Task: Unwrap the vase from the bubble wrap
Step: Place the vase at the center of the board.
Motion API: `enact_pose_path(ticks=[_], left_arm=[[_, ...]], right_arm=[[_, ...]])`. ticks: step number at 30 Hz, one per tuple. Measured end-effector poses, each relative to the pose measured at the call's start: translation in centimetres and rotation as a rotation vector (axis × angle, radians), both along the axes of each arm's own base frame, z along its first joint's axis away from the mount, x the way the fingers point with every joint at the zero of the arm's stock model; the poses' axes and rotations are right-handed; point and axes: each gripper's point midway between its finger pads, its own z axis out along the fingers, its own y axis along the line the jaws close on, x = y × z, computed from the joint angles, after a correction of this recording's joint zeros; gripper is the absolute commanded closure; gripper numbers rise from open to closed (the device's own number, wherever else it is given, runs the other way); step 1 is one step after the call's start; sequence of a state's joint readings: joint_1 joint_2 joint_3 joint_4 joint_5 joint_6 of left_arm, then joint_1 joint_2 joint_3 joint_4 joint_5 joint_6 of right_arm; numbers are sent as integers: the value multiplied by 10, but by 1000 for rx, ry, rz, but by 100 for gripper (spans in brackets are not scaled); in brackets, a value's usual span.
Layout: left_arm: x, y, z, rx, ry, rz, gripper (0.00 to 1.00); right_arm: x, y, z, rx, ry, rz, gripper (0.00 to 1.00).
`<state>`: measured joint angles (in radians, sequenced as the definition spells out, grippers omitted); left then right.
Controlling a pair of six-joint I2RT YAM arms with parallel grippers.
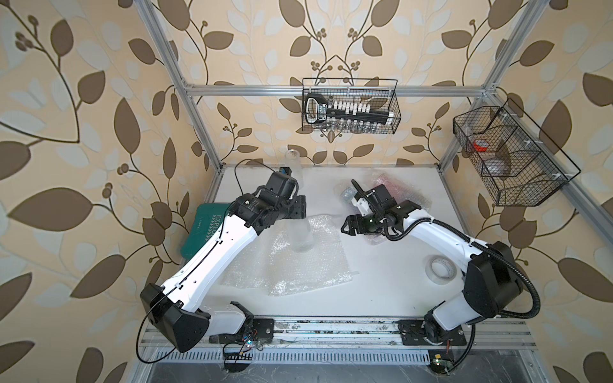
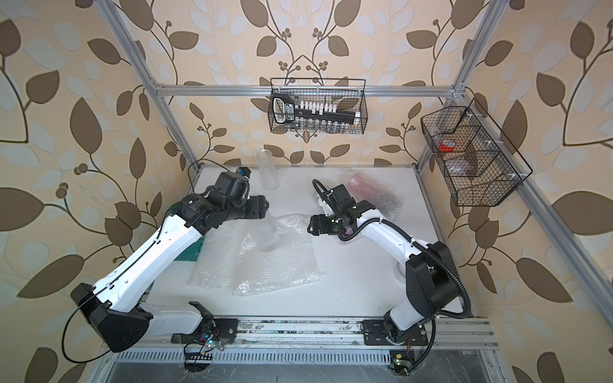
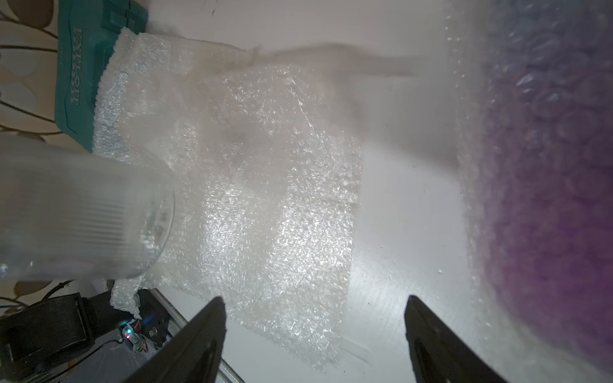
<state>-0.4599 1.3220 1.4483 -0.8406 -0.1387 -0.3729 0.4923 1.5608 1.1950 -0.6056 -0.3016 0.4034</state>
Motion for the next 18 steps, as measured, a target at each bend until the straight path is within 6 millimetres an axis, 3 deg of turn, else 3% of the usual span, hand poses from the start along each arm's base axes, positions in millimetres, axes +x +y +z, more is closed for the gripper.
enact_pose_path(ticks=[3,5,8,14,18], left_arm=[[32,45,2,17,-9,148,100],[50,71,-1,33,-14,224,100],[74,100,-12,52,-8,311,100],[124,126,-39,58,1,379,100],[167,131,-42,74,-36,375,100]], right_arm=[[1,-2,15,-3,-23,-8,14],[4,-4,28,-5,-46,-18,4],[9,-5,51,-6,-87,-26,1],[18,-4,95,-13,-169,-30,1],[18,6,112,-24,-226,-10,1]])
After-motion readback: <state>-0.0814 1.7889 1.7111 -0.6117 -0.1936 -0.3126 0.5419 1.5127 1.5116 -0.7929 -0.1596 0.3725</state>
